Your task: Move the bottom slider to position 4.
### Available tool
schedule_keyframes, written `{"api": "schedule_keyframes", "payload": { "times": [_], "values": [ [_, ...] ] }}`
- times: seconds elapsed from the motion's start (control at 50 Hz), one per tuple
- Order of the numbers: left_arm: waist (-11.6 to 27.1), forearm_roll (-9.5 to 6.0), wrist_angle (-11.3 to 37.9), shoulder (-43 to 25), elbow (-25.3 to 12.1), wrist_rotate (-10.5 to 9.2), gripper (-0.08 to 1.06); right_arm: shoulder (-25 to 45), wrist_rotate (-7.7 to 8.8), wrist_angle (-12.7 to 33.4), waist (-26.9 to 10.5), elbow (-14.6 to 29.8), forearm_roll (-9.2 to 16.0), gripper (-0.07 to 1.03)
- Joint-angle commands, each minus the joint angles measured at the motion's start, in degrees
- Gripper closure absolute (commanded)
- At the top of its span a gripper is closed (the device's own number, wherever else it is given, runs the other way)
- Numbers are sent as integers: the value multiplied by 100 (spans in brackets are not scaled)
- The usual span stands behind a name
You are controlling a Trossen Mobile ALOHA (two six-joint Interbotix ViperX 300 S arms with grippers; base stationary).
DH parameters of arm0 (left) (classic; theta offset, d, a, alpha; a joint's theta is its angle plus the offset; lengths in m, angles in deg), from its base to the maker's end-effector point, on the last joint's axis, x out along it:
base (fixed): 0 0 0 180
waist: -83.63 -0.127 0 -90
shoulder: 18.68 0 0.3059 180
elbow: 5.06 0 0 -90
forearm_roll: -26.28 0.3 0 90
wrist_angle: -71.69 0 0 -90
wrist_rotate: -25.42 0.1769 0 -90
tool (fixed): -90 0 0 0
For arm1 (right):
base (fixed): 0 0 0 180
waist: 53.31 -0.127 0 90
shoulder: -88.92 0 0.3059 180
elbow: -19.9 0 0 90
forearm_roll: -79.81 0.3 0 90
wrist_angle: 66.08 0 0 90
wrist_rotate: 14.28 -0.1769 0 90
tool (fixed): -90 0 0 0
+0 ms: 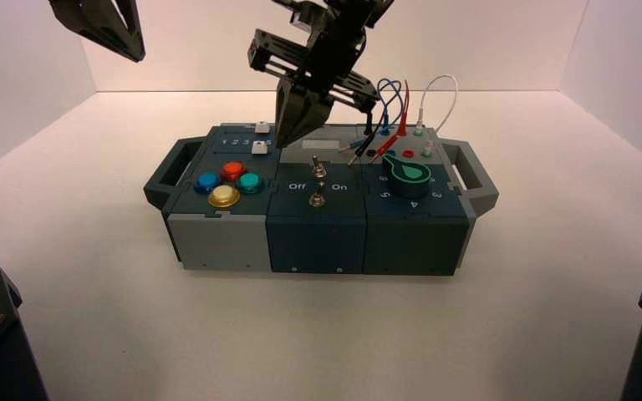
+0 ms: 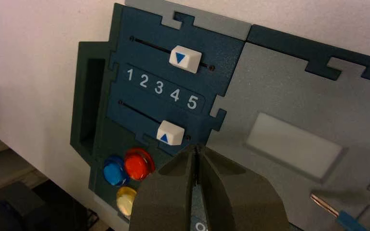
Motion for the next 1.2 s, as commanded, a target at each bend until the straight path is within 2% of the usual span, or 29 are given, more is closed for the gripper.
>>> {"api": "schedule_keyframes", "payload": {
  "times": [0.02,1.2],
  "values": [
    [18,9,-9,35,-88,18,101,-35,9,0,-26,158,35,98],
    [26,9,9,44,-97,18,101,264,9,88,-53,422,158,98]
  ]
}}
